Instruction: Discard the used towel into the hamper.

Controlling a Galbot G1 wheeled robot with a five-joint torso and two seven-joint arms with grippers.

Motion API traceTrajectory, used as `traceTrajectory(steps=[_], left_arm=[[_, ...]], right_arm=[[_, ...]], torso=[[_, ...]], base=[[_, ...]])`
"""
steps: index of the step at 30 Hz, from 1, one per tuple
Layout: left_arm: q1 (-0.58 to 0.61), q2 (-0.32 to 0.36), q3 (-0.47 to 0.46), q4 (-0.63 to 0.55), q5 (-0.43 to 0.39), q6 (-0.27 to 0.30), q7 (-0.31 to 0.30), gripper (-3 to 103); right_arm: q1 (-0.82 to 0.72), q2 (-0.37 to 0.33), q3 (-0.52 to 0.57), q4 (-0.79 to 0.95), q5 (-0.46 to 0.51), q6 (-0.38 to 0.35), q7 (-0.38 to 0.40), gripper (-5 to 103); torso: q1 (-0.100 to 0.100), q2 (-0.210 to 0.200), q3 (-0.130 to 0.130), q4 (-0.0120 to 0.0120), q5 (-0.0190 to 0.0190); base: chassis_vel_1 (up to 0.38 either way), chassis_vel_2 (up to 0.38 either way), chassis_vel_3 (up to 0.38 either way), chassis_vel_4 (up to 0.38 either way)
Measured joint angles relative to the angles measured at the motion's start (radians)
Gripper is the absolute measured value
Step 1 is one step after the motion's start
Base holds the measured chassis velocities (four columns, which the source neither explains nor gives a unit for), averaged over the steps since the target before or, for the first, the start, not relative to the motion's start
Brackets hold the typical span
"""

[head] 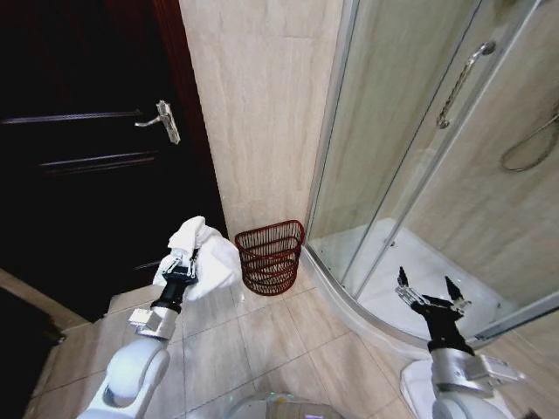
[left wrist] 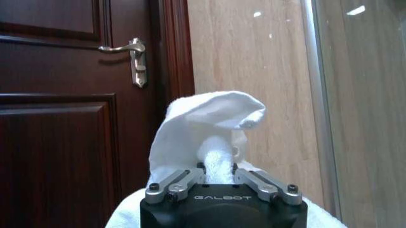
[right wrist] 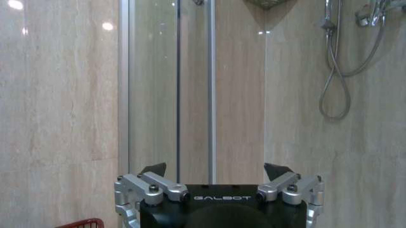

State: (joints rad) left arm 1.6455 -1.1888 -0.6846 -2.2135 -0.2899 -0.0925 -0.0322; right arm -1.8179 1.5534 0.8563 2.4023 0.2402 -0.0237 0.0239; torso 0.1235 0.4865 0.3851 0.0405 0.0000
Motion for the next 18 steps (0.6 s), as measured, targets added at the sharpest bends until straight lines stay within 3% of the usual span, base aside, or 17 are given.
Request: traceTrajectory(steps=[18], left_arm=[[-0.005,-0.002,0.005,0.029,0.004,-0.007,0.005,10]], right_arm=[[0.005,0.003,-0.003,-0.010,-0.001,0.003,0.000,100]], torso=[[-0.029,-0.074,-0.045,0.0000,0.0000]], base=[[0.000,0.000,0.000,0.000]])
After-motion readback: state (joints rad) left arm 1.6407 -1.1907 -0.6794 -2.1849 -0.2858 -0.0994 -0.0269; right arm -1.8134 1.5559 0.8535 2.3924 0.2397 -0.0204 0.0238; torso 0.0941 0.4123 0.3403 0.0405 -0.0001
